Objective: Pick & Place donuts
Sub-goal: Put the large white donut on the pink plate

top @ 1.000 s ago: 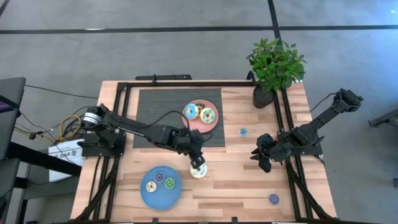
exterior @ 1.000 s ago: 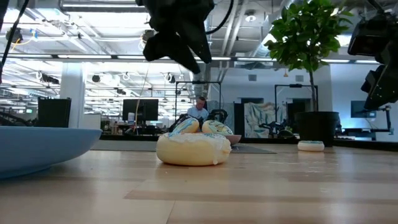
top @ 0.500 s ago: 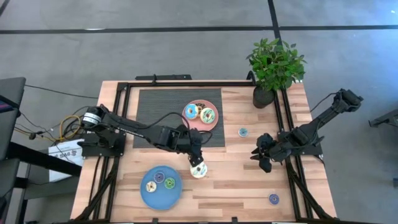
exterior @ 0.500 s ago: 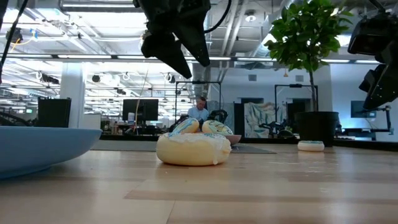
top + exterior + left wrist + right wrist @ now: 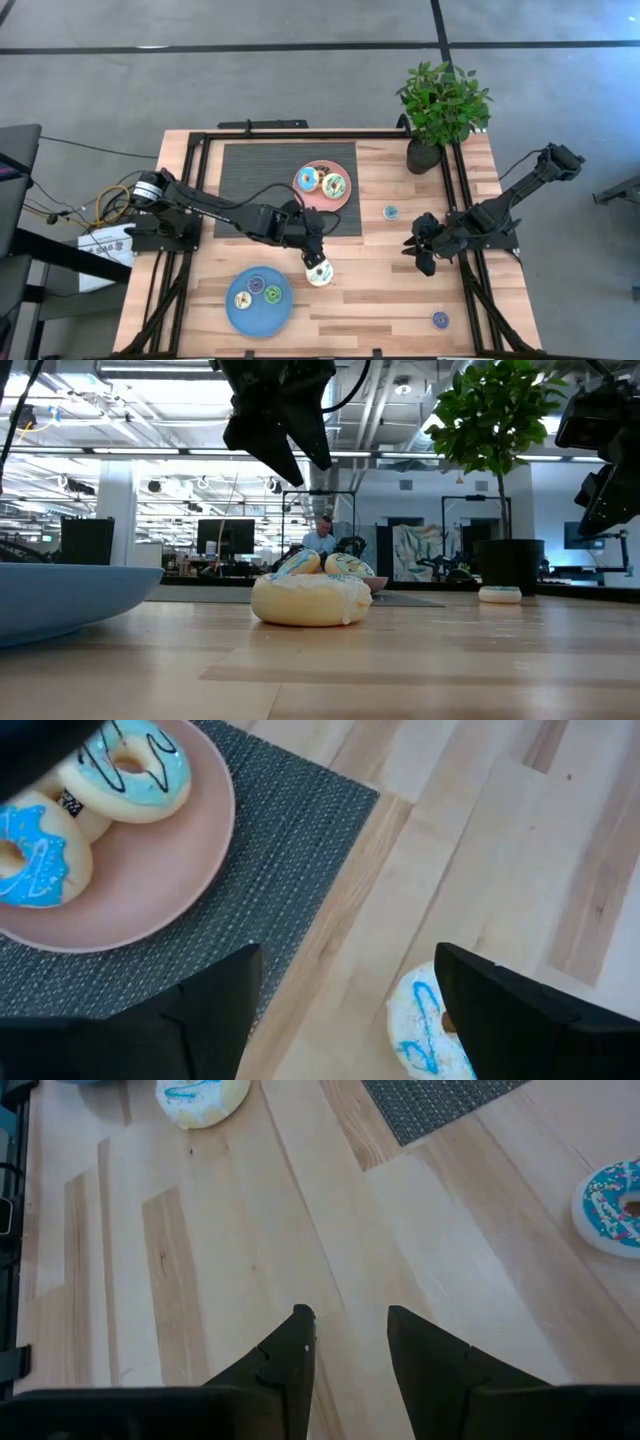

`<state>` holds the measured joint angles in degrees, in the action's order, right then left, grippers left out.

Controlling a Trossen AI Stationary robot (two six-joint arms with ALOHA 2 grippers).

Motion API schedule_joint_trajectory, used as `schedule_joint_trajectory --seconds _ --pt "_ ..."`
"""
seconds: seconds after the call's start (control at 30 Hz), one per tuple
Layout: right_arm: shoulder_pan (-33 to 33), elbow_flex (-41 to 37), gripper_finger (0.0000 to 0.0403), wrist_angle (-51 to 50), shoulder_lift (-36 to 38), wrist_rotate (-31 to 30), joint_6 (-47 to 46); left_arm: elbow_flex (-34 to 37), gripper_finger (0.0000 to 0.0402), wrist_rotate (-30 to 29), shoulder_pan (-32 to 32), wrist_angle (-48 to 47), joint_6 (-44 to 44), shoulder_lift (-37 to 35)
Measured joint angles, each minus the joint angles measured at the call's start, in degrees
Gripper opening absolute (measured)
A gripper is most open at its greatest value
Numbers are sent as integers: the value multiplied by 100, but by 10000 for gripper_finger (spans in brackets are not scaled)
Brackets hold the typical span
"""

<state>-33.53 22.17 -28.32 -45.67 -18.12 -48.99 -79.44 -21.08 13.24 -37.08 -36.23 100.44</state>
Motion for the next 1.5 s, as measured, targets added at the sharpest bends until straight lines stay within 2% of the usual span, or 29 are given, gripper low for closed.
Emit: schedule_joint_trajectory --seconds 0.4,0.67,0.93,1.2,1.5 --pt "-3 4 118 -7 -11 0 -2 -13 291 23 218 -76 16 646" --pt "-7 7 118 -1 -7 1 -2 -53 291 684 221 70 25 1157" --pt "-7 4 118 -33 -7 1 -4 -57 291 996 224 447 60 1426" --pt "-7 4 118 -89 -7 1 -2 -59 291 1270 255 351 204 1696" --pt "-7 2 118 -165 -7 1 -2 -121 278 1182 269 417 281 1784"
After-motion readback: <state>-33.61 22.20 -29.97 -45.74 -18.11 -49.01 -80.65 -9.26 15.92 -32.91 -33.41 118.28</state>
